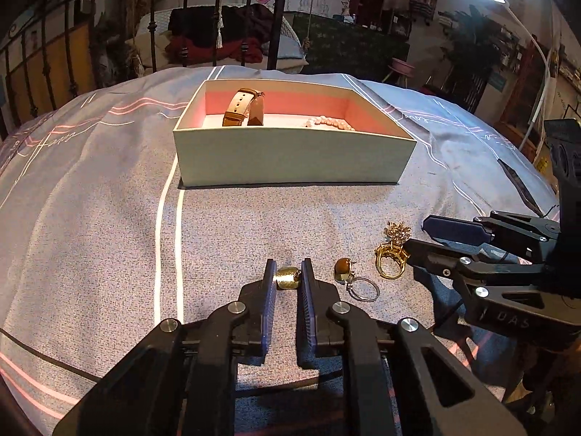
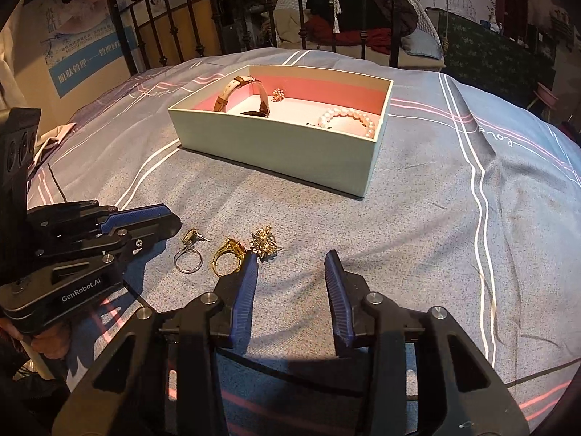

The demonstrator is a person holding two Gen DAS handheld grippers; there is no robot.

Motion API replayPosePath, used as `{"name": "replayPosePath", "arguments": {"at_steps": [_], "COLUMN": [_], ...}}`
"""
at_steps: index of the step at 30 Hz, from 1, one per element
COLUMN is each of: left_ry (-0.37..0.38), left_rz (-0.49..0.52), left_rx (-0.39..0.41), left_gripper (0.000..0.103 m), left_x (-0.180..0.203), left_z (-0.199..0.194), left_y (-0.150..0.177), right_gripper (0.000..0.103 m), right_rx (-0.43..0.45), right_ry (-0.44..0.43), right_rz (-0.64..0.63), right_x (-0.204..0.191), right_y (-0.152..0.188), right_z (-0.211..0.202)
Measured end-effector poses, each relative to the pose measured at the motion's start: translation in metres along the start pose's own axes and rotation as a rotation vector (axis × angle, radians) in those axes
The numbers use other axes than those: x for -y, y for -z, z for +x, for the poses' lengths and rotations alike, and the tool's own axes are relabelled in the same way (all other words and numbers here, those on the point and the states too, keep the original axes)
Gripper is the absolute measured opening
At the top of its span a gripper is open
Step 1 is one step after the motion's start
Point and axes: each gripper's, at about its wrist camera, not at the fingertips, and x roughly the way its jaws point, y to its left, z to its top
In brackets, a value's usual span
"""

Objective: Organize jewelry
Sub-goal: 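Grasp a gold earring with the left tool while the right tool grasps a gold flower earring, then carry both earrings into the box and open both tools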

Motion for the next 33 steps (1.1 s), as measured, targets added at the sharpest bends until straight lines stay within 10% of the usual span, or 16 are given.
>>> {"name": "replayPosePath", "arguments": {"at_steps": [6, 33], "left_ry": [0.059, 0.000], "left_rz": [-0.059, -0.030], "left_rx": [0.016, 0.160], "left_gripper": [0.013, 0.013], "left_x": [-0.010, 0.000], "left_z": [-0.002, -0.030], "left_y": [0.003, -0.019], "right_gripper": [0.021, 0.021], "right_rx": [-0.014, 0.137], "right_ry": [-0.017, -0.042], "right_rz": [-0.063, 0.029], "right_x": [-0.015, -0.007], "right_y": [-0.010, -0.002], "right_z": [0.012, -0.021]}}
